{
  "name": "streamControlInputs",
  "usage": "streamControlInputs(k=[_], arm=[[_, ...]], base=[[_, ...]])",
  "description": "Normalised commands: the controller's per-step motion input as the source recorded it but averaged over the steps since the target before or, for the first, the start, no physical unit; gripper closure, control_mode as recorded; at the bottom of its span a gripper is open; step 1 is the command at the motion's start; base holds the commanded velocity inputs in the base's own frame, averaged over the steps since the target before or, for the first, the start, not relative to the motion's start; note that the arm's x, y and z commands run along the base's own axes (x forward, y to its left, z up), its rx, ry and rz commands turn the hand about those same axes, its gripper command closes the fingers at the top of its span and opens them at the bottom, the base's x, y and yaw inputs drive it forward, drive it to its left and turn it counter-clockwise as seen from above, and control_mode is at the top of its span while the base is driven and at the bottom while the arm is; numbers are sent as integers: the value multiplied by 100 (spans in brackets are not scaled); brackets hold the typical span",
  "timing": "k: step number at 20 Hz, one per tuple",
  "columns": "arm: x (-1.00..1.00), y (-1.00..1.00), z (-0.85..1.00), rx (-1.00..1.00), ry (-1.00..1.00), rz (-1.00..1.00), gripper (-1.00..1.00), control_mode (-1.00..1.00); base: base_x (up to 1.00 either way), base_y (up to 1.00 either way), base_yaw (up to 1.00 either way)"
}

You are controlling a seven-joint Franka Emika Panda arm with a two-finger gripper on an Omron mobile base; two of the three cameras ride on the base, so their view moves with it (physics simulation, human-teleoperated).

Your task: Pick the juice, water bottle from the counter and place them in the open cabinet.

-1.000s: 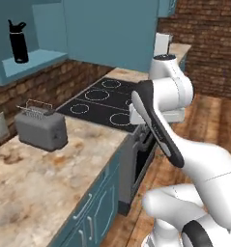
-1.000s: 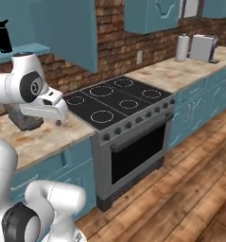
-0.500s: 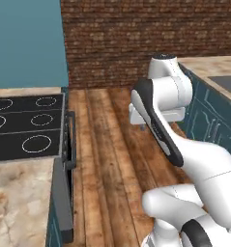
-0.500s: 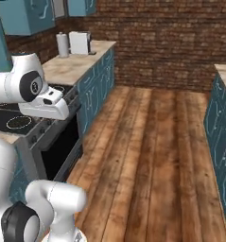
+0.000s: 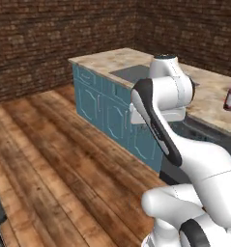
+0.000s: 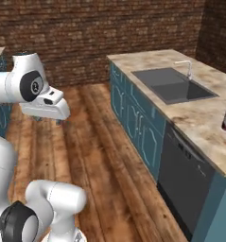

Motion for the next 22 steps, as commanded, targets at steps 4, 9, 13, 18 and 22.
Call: streamControlInputs(k=[4, 9, 13, 18, 22], arm=[[0, 0, 0, 0, 0, 0, -100, 100], [0, 0, 0, 0, 0, 0, -100, 100], [0, 0, 0, 0, 0, 0, -100, 100], [0, 0, 0, 0, 0, 0, -100, 100], [0, 0, 0, 0, 0, 0, -100, 100]], base=[[27, -62, -56], [87, -92, -9], [81, -100, 14], [57, -100, 21], [31, -88, 25]])
